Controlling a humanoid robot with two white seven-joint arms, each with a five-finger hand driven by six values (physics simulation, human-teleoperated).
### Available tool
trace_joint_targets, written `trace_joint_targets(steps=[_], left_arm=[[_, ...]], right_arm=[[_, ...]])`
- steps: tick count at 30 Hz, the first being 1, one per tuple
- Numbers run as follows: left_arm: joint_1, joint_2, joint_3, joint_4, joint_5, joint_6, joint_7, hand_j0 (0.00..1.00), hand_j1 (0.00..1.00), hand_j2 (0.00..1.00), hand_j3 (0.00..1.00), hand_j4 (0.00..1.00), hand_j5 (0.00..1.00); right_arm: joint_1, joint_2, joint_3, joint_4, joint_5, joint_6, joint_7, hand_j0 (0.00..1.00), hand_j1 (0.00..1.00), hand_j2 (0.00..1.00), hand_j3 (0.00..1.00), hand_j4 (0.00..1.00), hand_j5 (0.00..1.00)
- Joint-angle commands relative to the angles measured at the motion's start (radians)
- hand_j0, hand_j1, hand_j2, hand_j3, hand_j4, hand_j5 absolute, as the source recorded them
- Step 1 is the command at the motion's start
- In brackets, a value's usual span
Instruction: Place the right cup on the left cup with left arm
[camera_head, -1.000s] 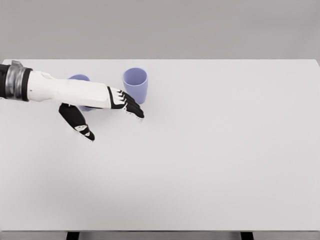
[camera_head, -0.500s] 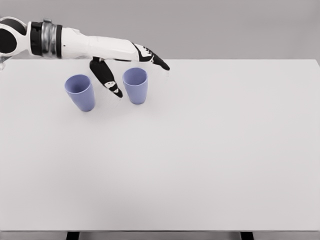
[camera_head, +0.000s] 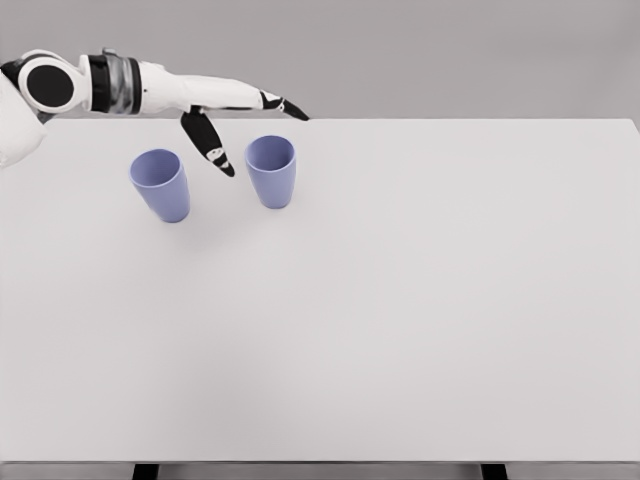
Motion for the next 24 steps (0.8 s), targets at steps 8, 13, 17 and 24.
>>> trace_joint_targets(steps=[8, 13, 17, 24], left_arm=[[0.037, -0.083, 0.019, 0.119, -0.042, 0.003, 0.000, 1.00, 1.00, 1.00, 1.00, 1.00, 1.00], [0.038, -0.083, 0.020, 0.118, -0.042, 0.003, 0.002, 1.00, 1.00, 1.00, 1.00, 1.00, 1.00], [0.038, -0.083, 0.023, 0.156, -0.103, 0.003, 0.019, 1.00, 1.00, 1.00, 1.00, 1.00, 1.00], [0.067, -0.103, 0.178, 0.190, -0.279, 0.003, 0.036, 1.00, 1.00, 1.00, 1.00, 1.00, 1.00]], right_arm=[[0.000, 0.000, 0.001, -0.001, 0.000, 0.000, 0.000, 1.00, 1.00, 1.00, 1.00, 1.00, 1.00], [0.000, 0.000, 0.000, 0.001, 0.000, 0.000, 0.000, 1.00, 1.00, 1.00, 1.00, 1.00, 1.00], [0.000, 0.000, 0.000, -0.001, 0.000, 0.000, 0.000, 1.00, 1.00, 1.00, 1.00, 1.00, 1.00], [0.000, 0.000, 0.000, -0.001, 0.000, 0.000, 0.000, 1.00, 1.00, 1.00, 1.00, 1.00, 1.00]])
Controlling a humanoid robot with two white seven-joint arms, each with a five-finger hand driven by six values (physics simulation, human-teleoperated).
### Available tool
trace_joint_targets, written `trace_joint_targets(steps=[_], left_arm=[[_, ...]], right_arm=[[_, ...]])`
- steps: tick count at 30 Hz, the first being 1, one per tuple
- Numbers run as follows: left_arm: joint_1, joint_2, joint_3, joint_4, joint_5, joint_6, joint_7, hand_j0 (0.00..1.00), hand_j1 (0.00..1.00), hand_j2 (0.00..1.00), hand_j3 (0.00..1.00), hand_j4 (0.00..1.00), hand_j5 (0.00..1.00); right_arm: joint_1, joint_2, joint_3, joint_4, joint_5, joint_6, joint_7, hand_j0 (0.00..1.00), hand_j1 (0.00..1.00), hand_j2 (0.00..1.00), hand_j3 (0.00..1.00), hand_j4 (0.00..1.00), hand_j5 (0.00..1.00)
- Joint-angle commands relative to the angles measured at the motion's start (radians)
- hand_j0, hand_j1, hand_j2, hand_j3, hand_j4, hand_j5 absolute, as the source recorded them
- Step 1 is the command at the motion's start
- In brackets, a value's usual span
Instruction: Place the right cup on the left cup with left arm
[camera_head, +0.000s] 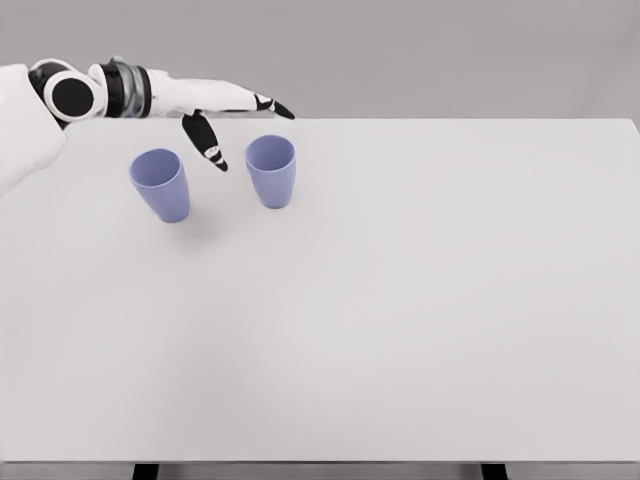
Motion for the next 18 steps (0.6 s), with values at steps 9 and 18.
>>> trace_joint_targets(steps=[9, 18], left_arm=[[0.029, -0.062, 0.030, 0.036, -0.048, 0.003, 0.012, 1.00, 1.00, 1.00, 1.00, 1.00, 1.00], [0.043, -0.092, 0.030, 0.053, -0.068, 0.003, 0.018, 1.00, 1.00, 1.00, 1.00, 1.00, 1.00]], right_arm=[[0.000, 0.000, 0.000, -0.001, 0.000, 0.000, 0.000, 1.00, 1.00, 1.00, 1.00, 1.00, 1.00], [0.000, 0.000, 0.000, -0.001, 0.000, 0.000, 0.000, 1.00, 1.00, 1.00, 1.00, 1.00, 1.00]])
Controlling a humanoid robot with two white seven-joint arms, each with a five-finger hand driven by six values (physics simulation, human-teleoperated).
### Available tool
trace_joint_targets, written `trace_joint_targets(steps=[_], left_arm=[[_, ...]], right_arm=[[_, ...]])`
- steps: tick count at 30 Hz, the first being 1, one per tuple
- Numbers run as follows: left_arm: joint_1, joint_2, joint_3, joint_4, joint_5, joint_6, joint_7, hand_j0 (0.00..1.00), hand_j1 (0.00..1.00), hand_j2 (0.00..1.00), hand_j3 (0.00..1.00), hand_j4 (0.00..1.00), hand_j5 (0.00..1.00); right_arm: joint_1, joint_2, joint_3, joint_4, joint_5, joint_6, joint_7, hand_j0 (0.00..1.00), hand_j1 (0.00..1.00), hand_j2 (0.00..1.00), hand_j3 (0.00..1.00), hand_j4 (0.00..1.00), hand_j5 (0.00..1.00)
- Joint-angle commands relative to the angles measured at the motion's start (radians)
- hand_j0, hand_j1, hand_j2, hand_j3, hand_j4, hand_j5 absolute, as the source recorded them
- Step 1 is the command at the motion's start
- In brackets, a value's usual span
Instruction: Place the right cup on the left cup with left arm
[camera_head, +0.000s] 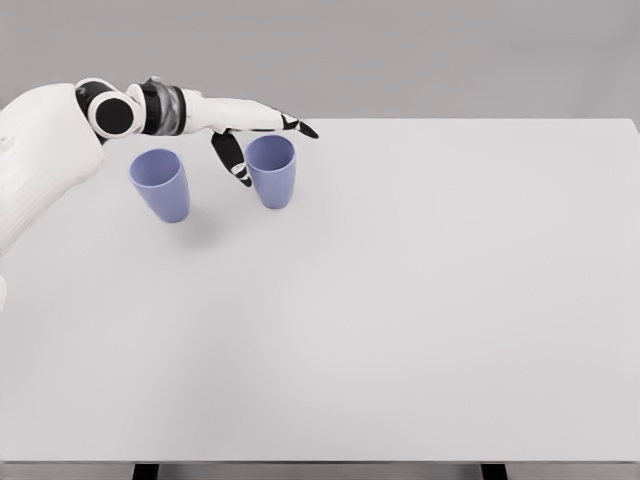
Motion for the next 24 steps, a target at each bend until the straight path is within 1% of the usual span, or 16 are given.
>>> trace_joint_targets(steps=[1, 4, 6, 7, 9, 10, 12, 13, 16, 20, 22, 24], left_arm=[[0.000, -0.006, 0.003, 0.022, -0.001, 0.002, 0.001, 1.00, 1.00, 1.00, 1.00, 1.00, 1.00], [0.014, -0.013, 0.003, 0.028, -0.001, 0.002, 0.001, 1.00, 1.00, 1.00, 1.00, 1.00, 1.00], [0.014, -0.013, 0.003, 0.028, 0.002, 0.002, 0.001, 0.96, 0.96, 0.96, 0.96, 0.96, 0.96], [0.014, -0.013, 0.005, 0.026, 0.004, 0.002, 0.002, 0.89, 0.89, 0.89, 0.89, 0.89, 0.89], [0.014, -0.012, 0.006, 0.026, 0.007, 0.002, 0.021, 0.72, 0.72, 0.72, 0.72, 0.72, 0.72], [0.014, -0.010, 0.008, 0.026, 0.007, 0.002, 0.027, 0.66, 0.66, 0.66, 0.66, 0.66, 0.66], [0.014, -0.004, 0.009, 0.023, 0.013, 0.002, 0.029, 0.63, 0.63, 0.63, 0.63, 0.63, 0.63], [0.015, -0.003, 0.026, 0.023, 0.013, 0.002, 0.029, 0.59, 0.59, 0.59, 0.59, 0.59, 0.59], [0.017, 0.000, 0.031, 0.023, 0.013, 0.002, 0.029, 0.56, 0.56, 0.56, 0.56, 0.56, 0.56], [0.025, 0.002, 0.032, 0.014, 0.013, 0.002, 0.027, 0.56, 0.56, 0.56, 0.56, 0.56, 0.56], [0.023, 0.010, 0.034, -0.018, 0.016, 0.002, 0.027, 0.56, 0.56, 0.56, 0.56, 0.56, 0.56], [0.021, 0.048, 0.061, -0.055, 0.025, 0.002, 0.025, 0.55, 0.55, 0.55, 0.55, 0.55, 0.55]], right_arm=[[0.000, 0.000, 0.000, 0.000, 0.000, 0.000, 0.000, 1.00, 1.00, 1.00, 1.00, 1.00, 1.00], [0.000, 0.000, 0.001, 0.000, 0.000, 0.000, 0.000, 1.00, 1.00, 1.00, 1.00, 1.00, 1.00], [0.000, 0.000, 0.000, 0.001, 0.000, 0.000, 0.000, 1.00, 1.00, 1.00, 1.00, 1.00, 1.00], [0.000, 0.000, 0.001, 0.001, 0.000, 0.000, 0.000, 1.00, 1.00, 1.00, 1.00, 1.00, 1.00], [0.000, 0.000, 0.001, 0.001, 0.000, 0.000, 0.000, 1.00, 1.00, 1.00, 1.00, 1.00, 1.00], [0.000, 0.000, 0.000, 0.001, 0.000, 0.000, 0.000, 1.00, 1.00, 1.00, 1.00, 1.00, 1.00], [0.000, 0.000, 0.001, 0.001, 0.000, 0.000, 0.000, 1.00, 1.00, 1.00, 1.00, 1.00, 1.00], [0.000, 0.000, 0.001, 0.001, 0.000, 0.000, 0.000, 1.00, 1.00, 1.00, 1.00, 1.00, 1.00], [0.000, 0.000, 0.000, 0.000, 0.000, 0.000, 0.000, 1.00, 1.00, 1.00, 1.00, 1.00, 1.00], [0.000, 0.000, 0.000, 0.000, 0.000, 0.000, 0.000, 1.00, 1.00, 1.00, 1.00, 1.00, 1.00], [0.000, 0.000, 0.001, 0.000, 0.000, 0.000, 0.000, 1.00, 1.00, 1.00, 1.00, 1.00, 1.00], [0.000, 0.000, 0.000, 0.001, 0.000, 0.000, 0.000, 1.00, 1.00, 1.00, 1.00, 1.00, 1.00]])
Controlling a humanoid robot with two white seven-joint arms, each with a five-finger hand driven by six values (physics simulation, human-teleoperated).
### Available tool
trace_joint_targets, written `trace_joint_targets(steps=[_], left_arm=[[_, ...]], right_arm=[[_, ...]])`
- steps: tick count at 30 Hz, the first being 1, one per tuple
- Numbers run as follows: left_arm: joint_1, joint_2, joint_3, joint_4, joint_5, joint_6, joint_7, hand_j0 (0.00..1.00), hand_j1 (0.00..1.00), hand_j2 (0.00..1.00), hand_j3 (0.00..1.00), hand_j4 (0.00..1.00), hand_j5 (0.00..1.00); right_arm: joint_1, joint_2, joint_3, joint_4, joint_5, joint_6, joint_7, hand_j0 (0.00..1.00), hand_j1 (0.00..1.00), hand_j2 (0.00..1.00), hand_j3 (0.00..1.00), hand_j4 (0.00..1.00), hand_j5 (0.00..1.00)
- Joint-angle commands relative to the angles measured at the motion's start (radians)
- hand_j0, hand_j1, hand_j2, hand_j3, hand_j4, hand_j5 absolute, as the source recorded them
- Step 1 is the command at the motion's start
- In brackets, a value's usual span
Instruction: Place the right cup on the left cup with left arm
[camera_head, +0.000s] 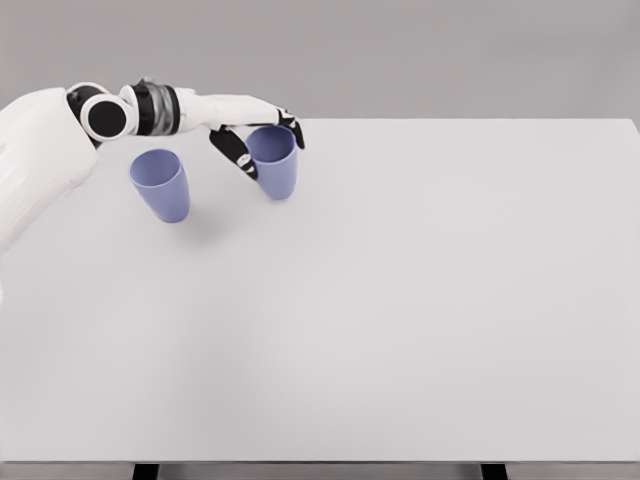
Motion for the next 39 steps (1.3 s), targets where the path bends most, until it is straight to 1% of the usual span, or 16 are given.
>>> trace_joint_targets(steps=[1, 4, 9, 11, 15, 18, 20, 24, 25, 29, 35, 39], left_arm=[[0.000, 0.039, 0.021, -0.050, 0.014, 0.003, 0.000, 0.55, 0.55, 0.55, 0.55, 0.55, 0.55], [-0.009, 0.096, 0.021, -0.121, 0.055, 0.003, -0.003, 0.55, 0.55, 0.55, 0.55, 0.55, 0.55], [-0.032, 0.253, 0.020, -0.288, 0.152, 0.003, -0.008, 0.54, 0.54, 0.54, 0.54, 0.54, 0.54], [-0.040, 0.300, 0.018, -0.331, 0.169, 0.003, -0.008, 0.54, 0.54, 0.54, 0.54, 0.54, 0.54], [-0.067, 0.431, 0.017, -0.426, 0.204, 0.003, -0.008, 0.54, 0.54, 0.54, 0.54, 0.54, 0.54], [-0.083, 0.487, 0.014, -0.445, 0.215, 0.003, -0.006, 0.54, 0.54, 0.54, 0.54, 0.54, 0.54], [-0.103, 0.545, 0.004, -0.481, 0.215, 0.003, -0.008, 0.55, 0.55, 0.55, 0.55, 0.55, 0.55], [-0.103, 0.599, -0.003, -0.517, 0.213, 0.003, -0.020, 0.55, 0.55, 0.55, 0.55, 0.55, 0.55], [-0.103, 0.609, -0.023, -0.518, 0.213, 0.003, -0.020, 0.55, 0.55, 0.55, 0.55, 0.55, 0.55], [-0.103, 0.619, -0.057, -0.514, 0.213, 0.003, -0.020, 0.55, 0.55, 0.55, 0.55, 0.55, 0.55], [-0.091, 0.619, -0.060, -0.506, 0.215, 0.003, -0.020, 0.56, 0.56, 0.56, 0.56, 0.56, 0.56], [-0.089, 0.613, -0.059, -0.484, 0.213, 0.003, -0.020, 0.56, 0.56, 0.56, 0.56, 0.56, 0.56]], right_arm=[[0.000, 0.000, 0.000, 0.001, 0.000, 0.000, 0.000, 1.00, 1.00, 1.00, 1.00, 1.00, 1.00], [0.000, 0.000, 0.000, 0.001, 0.000, 0.000, 0.000, 1.00, 1.00, 1.00, 1.00, 1.00, 1.00], [0.000, 0.000, 0.000, -0.001, 0.000, 0.000, 0.000, 1.00, 1.00, 1.00, 1.00, 1.00, 1.00], [0.000, 0.000, 0.000, -0.001, 0.000, 0.000, 0.000, 1.00, 1.00, 1.00, 1.00, 1.00, 1.00], [0.000, 0.000, 0.000, 0.001, 0.000, 0.000, 0.000, 1.00, 1.00, 1.00, 1.00, 1.00, 1.00], [0.000, 0.000, 0.000, 0.001, 0.000, 0.000, 0.000, 1.00, 1.00, 1.00, 1.00, 1.00, 1.00], [0.000, 0.000, 0.000, -0.001, 0.000, 0.000, 0.000, 1.00, 1.00, 1.00, 1.00, 1.00, 1.00], [0.000, 0.000, 0.000, 0.001, 0.000, 0.000, 0.000, 1.00, 1.00, 1.00, 1.00, 1.00, 1.00], [0.000, 0.000, 0.001, 0.001, 0.000, 0.000, 0.000, 1.00, 1.00, 1.00, 1.00, 1.00, 1.00], [0.000, 0.000, 0.001, 0.001, 0.000, 0.000, 0.000, 1.00, 1.00, 1.00, 1.00, 1.00, 1.00], [0.000, 0.000, 0.000, -0.001, 0.000, 0.000, 0.000, 1.00, 1.00, 1.00, 1.00, 1.00, 1.00], [0.000, 0.000, 0.001, -0.001, 0.000, 0.000, 0.000, 1.00, 1.00, 1.00, 1.00, 1.00, 1.00]])
